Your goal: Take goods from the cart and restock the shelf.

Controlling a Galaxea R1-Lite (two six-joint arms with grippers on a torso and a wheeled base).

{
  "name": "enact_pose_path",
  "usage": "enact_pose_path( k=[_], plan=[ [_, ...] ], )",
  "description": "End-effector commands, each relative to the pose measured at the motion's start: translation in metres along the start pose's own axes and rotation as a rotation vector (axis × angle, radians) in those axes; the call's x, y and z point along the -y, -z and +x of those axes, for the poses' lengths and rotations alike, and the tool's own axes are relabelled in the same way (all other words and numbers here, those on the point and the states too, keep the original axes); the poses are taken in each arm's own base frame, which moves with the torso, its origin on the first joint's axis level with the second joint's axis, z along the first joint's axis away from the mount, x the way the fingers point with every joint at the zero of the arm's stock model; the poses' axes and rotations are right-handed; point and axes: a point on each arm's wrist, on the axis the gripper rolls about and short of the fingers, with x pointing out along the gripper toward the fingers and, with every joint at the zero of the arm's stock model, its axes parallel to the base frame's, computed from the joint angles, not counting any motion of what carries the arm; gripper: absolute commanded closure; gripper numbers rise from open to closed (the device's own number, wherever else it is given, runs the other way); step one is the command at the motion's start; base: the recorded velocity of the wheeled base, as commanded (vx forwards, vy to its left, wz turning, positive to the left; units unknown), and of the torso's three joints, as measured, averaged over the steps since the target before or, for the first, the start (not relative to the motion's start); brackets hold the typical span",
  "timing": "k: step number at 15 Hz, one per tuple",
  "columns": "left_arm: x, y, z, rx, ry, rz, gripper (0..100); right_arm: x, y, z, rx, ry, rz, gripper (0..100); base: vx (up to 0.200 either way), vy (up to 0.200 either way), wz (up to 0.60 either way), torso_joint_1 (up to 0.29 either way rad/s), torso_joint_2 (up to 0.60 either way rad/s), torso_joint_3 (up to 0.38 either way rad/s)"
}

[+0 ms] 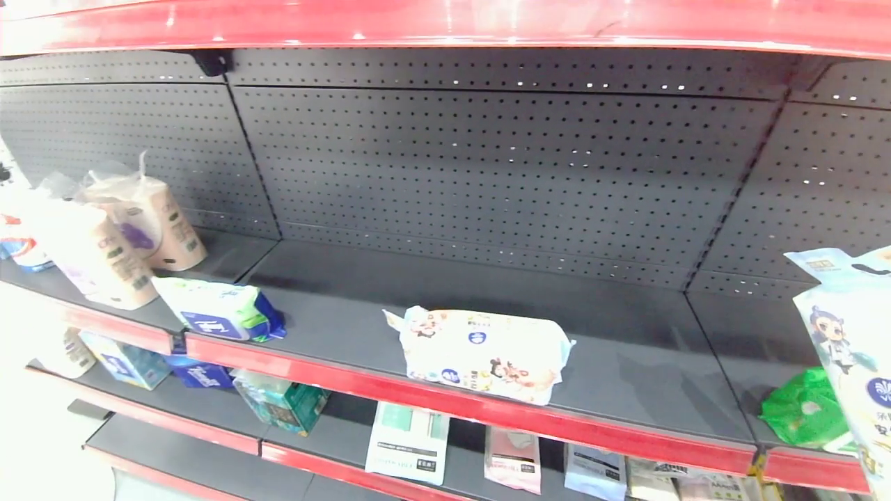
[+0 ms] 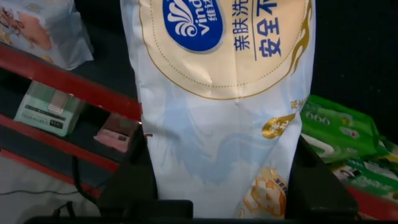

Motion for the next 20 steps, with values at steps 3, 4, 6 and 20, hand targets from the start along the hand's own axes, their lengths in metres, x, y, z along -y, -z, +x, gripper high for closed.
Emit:
enact_pose_path(
  k=[3,4,6,20],
  plan=[
    [0.001,0.008,0.013,0.043,0.025,-0.008,0,-0.003,-0.005,0.017,-0.079,-0.102,-0.03,100,0.0,0.0,0.0,0.0,0.0,0.0],
    [0.001,0.018,0.021,0.046,0.027,-0.005,0,-0.005,-0.007,0.022,-0.093,-0.173,-0.038,100,0.0,0.0,0.0,0.0,0.0,0.0],
    [0.002,0.039,0.032,0.011,0.024,-0.005,0,-0.009,-0.017,0.038,-0.153,-0.214,-0.05,100,0.0,0.0,0.0,0.0,0.0,0.0],
    [0.002,0.054,0.041,0.009,-0.325,-0.084,0,-0.019,-0.03,0.087,-0.263,-0.252,-0.065,100,0.0,0.0,0.0,0.0,0.0,0.0]
  ],
)
